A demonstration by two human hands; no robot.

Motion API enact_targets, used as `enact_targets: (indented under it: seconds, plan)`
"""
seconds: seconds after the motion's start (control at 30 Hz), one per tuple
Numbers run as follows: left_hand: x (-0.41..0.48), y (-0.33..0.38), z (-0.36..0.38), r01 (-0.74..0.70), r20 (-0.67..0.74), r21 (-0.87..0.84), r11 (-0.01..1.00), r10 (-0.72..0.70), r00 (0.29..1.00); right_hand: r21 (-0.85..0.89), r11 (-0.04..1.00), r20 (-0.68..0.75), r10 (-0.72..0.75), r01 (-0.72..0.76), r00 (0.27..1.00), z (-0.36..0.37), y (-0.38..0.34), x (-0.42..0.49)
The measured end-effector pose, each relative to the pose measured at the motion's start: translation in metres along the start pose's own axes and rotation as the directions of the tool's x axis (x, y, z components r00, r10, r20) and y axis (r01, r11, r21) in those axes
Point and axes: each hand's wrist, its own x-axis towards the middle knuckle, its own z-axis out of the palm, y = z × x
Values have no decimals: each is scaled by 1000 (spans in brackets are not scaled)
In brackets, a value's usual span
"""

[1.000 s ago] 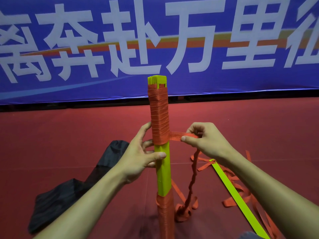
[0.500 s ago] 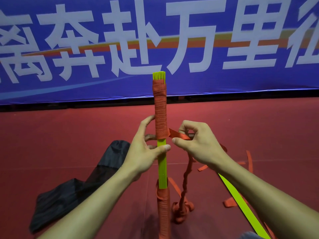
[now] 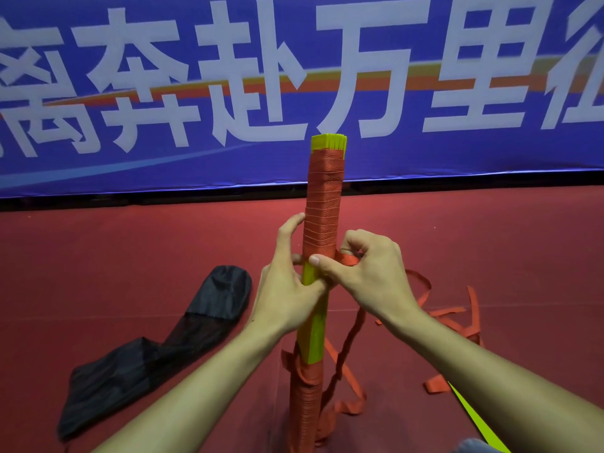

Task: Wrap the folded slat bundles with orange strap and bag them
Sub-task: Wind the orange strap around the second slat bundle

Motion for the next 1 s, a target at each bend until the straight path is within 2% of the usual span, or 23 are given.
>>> enact_targets:
  seconds: [0.17, 0.3, 0.4, 0.6, 0.7, 0.77, 1.0]
  plan:
    - [0, 3, 0, 22, -7, 3, 1000, -22, 1000, -42, 999, -26, -14, 13, 1000, -1, 0, 1]
    - [4, 0, 3, 91, -66, -41, 995, -94, 993, -36, 999, -20, -19, 18, 1000, -4, 2, 5]
    - [6, 0, 2, 104, -52, -37, 994, -106, 993, -28, 999, 8, -21, 22, 1000, -5, 5, 5]
    - [2, -1, -5, 94, 146, -214, 972, -64, 987, -27, 1000, 24, -16, 16, 1000, -10, 11, 6]
    - [3, -5, -16, 210, 349, -326, 922, -89, 933, 0, 1000, 11, 23, -23, 1000, -14, 15, 9]
    - [3, -7, -22, 238, 440, -361, 902, -60, 896, 31, 999, 16, 27, -28, 999, -17, 18, 10]
    - [0, -7, -25, 236, 450, -417, 878, -27, 893, 151, 986, 97, 61, -75, 993, -20, 14, 10]
